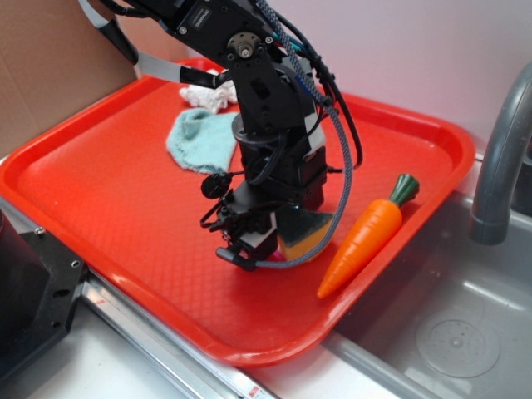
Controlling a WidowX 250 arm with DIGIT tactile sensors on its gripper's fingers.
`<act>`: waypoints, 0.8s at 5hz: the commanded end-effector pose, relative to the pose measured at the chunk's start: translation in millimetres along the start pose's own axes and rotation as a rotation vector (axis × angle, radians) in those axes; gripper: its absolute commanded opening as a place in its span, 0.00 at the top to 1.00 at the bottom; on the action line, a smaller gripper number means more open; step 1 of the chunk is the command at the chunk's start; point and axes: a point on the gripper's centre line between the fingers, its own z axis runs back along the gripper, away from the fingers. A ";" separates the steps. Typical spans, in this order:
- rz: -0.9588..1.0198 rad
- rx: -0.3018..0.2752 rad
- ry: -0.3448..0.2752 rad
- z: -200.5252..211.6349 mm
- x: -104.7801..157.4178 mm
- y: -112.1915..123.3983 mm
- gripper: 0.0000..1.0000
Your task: Grab the green sponge.
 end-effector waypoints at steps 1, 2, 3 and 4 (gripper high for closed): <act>0.511 0.044 0.062 65.1 -45.8 39.2 1.00; 0.761 -0.015 0.059 106.3 -67.4 43.0 1.00; 1.017 -0.145 -0.049 142.9 -102.6 35.0 1.00; 1.267 -0.150 -0.091 173.0 -122.1 22.2 1.00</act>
